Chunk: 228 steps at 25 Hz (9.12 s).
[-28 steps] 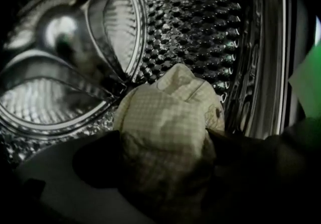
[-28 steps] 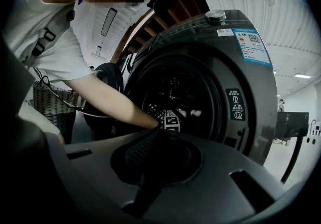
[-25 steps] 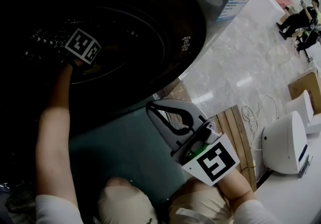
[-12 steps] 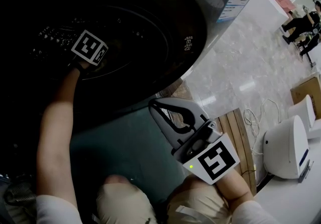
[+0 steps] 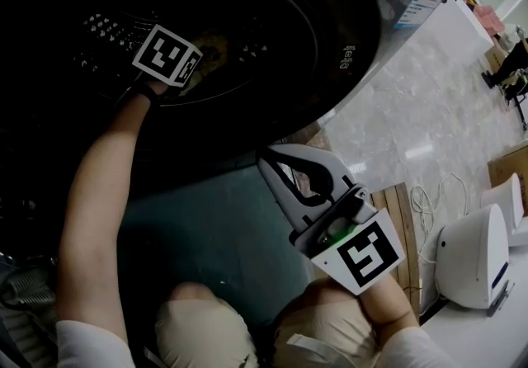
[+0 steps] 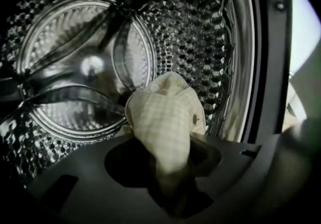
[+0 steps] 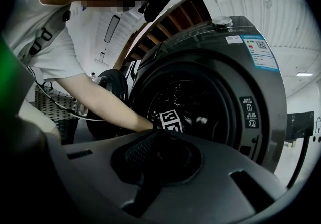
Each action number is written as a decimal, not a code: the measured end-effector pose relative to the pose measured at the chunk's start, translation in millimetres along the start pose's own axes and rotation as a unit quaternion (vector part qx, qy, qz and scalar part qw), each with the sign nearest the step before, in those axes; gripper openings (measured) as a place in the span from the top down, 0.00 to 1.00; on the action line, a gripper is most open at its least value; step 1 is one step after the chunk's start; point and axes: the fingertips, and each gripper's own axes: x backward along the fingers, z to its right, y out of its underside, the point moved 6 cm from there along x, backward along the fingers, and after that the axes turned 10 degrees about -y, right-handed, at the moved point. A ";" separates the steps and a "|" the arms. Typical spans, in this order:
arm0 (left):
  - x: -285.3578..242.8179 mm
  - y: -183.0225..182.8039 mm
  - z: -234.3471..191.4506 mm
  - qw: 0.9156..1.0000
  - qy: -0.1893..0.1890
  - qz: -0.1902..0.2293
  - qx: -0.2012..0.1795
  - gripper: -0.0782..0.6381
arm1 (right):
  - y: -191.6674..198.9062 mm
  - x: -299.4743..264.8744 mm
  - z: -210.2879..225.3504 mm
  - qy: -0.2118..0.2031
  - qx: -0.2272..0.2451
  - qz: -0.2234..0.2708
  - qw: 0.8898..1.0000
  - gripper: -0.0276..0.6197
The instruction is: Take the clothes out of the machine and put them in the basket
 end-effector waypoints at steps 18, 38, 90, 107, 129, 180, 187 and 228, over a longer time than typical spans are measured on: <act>117.5 16.1 45.2 0.969 0.087 0.161 0.166 0.64 | -9.6 -33.2 -20.6 -0.031 -0.007 0.046 0.998 0.93; 229.6 79.5 63.1 0.896 0.126 0.293 0.309 0.65 | -28.5 -52.0 -24.7 -0.060 0.016 0.086 0.994 0.93; 382.8 215.8 -68.4 0.773 -0.026 0.358 0.524 0.67 | -170.9 -169.5 -105.7 -0.117 -0.009 -0.061 0.991 0.93; 364.6 278.9 -108.1 0.718 -0.062 0.332 0.608 0.67 | -206.6 -288.5 -90.4 -0.203 0.016 -0.065 0.977 0.94; 197.9 332.7 -129.3 0.662 -0.180 0.231 0.690 0.66 | -75.7 -398.1 -34.9 -0.367 -0.041 -0.152 0.917 0.93; -22.4 482.6 -117.3 0.723 -0.217 -0.080 0.652 0.83 | 71.8 -427.9 -50.1 -0.383 -0.122 -0.221 0.888 0.93; 46.3 461.2 -148.6 0.771 -0.201 -0.054 0.602 0.87 | 20.4 -434.5 -83.8 -0.395 -0.092 -0.178 0.896 0.93; 585.6 233.2 -214.5 0.689 -0.506 0.324 0.405 0.87 | -234.5 -360.7 -24.8 -0.281 -0.026 -0.019 0.959 0.93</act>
